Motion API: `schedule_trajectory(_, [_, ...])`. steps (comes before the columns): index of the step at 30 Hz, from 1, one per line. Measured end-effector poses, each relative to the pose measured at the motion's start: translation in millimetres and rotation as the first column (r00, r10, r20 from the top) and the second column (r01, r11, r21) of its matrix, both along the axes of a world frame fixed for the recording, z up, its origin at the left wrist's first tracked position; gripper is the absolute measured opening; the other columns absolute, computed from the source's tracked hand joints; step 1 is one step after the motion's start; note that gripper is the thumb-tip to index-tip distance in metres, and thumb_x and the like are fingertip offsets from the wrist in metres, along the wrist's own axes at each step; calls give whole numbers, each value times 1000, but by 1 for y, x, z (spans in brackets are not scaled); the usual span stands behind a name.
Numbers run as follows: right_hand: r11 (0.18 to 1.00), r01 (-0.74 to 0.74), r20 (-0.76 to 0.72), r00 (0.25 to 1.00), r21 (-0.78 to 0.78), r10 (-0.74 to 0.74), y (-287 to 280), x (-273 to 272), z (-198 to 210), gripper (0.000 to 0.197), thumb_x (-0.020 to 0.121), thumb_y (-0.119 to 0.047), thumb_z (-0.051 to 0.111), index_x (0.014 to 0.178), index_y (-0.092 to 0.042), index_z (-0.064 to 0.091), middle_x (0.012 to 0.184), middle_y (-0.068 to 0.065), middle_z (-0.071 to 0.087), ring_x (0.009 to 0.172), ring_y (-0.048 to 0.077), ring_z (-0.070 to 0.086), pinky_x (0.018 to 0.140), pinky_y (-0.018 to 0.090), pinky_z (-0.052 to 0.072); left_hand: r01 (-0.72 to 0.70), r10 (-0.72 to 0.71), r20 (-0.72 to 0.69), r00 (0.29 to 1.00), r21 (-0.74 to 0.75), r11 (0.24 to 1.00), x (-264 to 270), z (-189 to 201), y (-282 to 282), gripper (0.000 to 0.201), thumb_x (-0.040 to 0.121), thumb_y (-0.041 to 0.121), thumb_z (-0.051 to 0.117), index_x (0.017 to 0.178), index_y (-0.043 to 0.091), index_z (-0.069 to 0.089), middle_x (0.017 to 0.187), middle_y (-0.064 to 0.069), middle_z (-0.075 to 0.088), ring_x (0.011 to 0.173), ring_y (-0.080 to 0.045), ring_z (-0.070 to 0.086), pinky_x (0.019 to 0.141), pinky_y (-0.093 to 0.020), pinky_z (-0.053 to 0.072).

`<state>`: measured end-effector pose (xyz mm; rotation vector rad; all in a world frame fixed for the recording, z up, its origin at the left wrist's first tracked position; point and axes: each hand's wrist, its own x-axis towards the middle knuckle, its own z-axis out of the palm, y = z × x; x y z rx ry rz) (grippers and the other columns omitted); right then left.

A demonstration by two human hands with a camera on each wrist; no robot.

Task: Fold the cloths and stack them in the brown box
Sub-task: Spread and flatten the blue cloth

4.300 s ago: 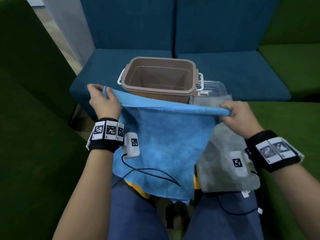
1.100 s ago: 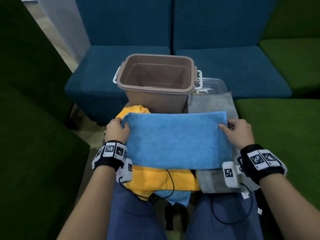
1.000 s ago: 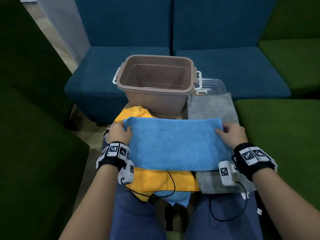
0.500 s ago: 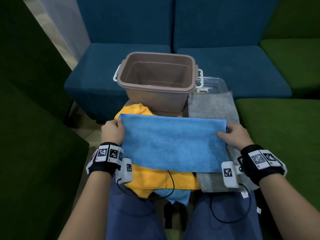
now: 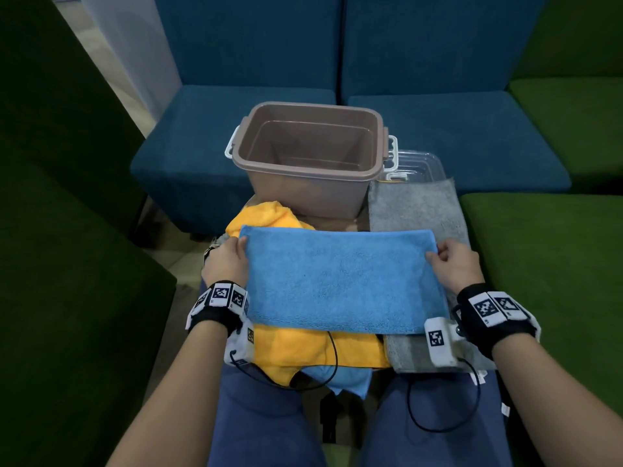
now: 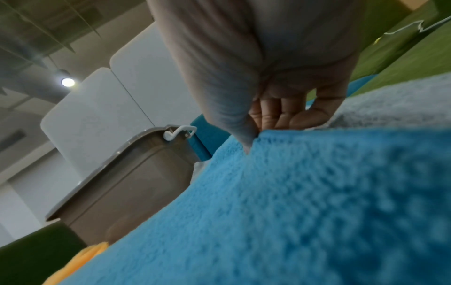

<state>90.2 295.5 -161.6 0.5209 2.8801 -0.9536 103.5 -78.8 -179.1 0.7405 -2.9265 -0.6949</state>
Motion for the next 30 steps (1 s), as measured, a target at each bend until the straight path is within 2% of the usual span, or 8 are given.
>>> schedule_trajectory(6, [999, -5, 44, 999, 38, 3, -7, -6, -1, 8, 94, -13, 59, 91, -6, 59, 70, 2, 52, 78, 27, 54, 68, 30, 37, -7, 7, -4, 1000, 15, 1000, -5, -2, 2, 46, 102, 45, 29, 84, 11, 52, 87, -17, 60, 84, -38, 57, 67, -38, 44])
schedule_trajectory(11, [996, -39, 129, 991, 80, 28, -12, -7, -1, 19, 94, -10, 55, 109, -2, 63, 104, 22, 65, 100, 37, 60, 74, 32, 40, -6, 6, 23, 1000, 0, 1000, -6, -2, 1, 43, 102, 45, 30, 81, 12, 48, 89, -17, 61, 86, -38, 59, 69, -41, 46])
schedule_trajectory(14, [984, -55, 134, 990, 169, 32, -18, -6, 6, 21, 90, -8, 55, 111, -4, 55, 111, 23, 62, 104, 39, 58, 76, 36, 42, -25, 29, 73, 997, -49, 998, -8, 7, 8, 35, 101, 38, 40, 96, 6, 54, 105, -20, 60, 98, -40, 57, 76, -43, 45])
schedule_trajectory(17, [913, -130, -62, 984, 386, 167, -37, 1, 15, 36, 84, -6, 60, 118, -2, 47, 121, 20, 53, 113, 38, 51, 89, 45, 42, -9, -22, -153, 988, -196, 981, -4, 26, 30, 28, 90, 19, 58, 111, 2, 52, 118, -20, 50, 101, -39, 52, 78, -46, 43])
schedule_trajectory(20, [854, -387, -170, 870, 349, 463, -70, 18, 14, 45, 86, -13, 60, 128, -5, 47, 134, 15, 48, 126, 33, 45, 102, 44, 35, 244, -316, -363, 877, -231, 942, 11, 38, 71, 34, 82, 11, 60, 115, 2, 55, 123, -18, 49, 94, -36, 54, 76, -44, 46])
schedule_trajectory(24, [695, -670, 237, 742, 261, 627, -78, 30, -9, 66, 102, -38, 38, 156, -19, 4, 163, -6, -6, 150, 22, -10, 118, 50, -2, 496, -496, -7, 868, 19, 868, 21, 12, 87, 54, 98, 28, 46, 146, 7, 32, 158, -12, 19, 136, -30, 34, 108, -43, 30])
schedule_trajectory(27, [665, -699, 362, 710, 262, 604, -46, 29, -27, 63, 103, -52, 19, 153, -32, -13, 161, -14, -17, 149, 20, -18, 117, 50, -10, 575, -565, 137, 814, -51, 816, 29, -13, 61, 75, 95, 59, 16, 155, 14, 10, 163, -2, -1, 149, -21, 6, 119, -38, 3])
schedule_trajectory(30, [729, -623, 352, 775, 283, 525, -16, 25, -33, 59, 103, -50, 14, 153, -36, -14, 159, -17, -18, 149, 18, -17, 117, 51, -9, 566, -543, 169, 822, -140, 813, 37, -26, 33, 83, 83, 65, -6, 154, 23, -4, 161, 4, -11, 149, -15, -9, 119, -38, -9])
